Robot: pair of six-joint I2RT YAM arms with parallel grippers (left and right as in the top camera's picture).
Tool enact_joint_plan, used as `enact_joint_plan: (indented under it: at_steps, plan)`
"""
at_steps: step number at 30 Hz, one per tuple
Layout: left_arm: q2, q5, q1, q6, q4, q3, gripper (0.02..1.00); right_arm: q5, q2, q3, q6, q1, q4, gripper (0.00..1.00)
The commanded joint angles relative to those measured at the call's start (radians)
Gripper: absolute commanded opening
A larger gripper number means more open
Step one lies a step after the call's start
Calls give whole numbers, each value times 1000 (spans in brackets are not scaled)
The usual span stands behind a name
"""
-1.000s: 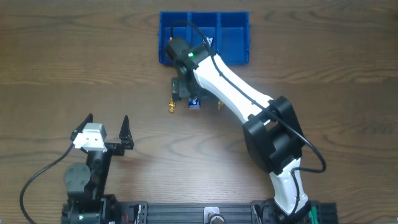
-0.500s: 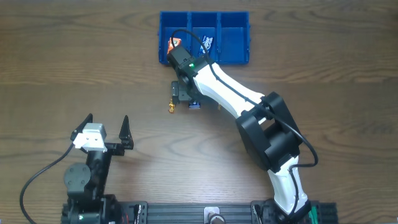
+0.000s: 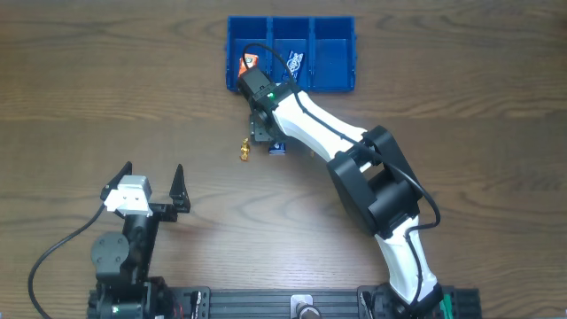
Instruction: Sort Candies Into Trays
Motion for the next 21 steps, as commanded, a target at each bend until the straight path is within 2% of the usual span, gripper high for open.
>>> enact_joint_plan:
  at_steps: [1, 3, 10, 16, 21]
  plan:
    - [-6, 24, 4, 14, -34, -19, 998, 17, 19, -1, -6, -5, -2, 634]
    - [-6, 24, 4, 14, -34, -19, 998, 17, 19, -1, -6, -5, -2, 500]
    - [-6, 24, 4, 14, -34, -19, 998, 16, 19, -1, -5, -5, -2, 255]
    - [-6, 24, 4, 14, -34, -19, 998, 14, -3, 50, -6, -5, -57, 189]
    - [-6, 24, 4, 14, -34, -19, 998, 93, -99, 267, -15, -5, -247, 183]
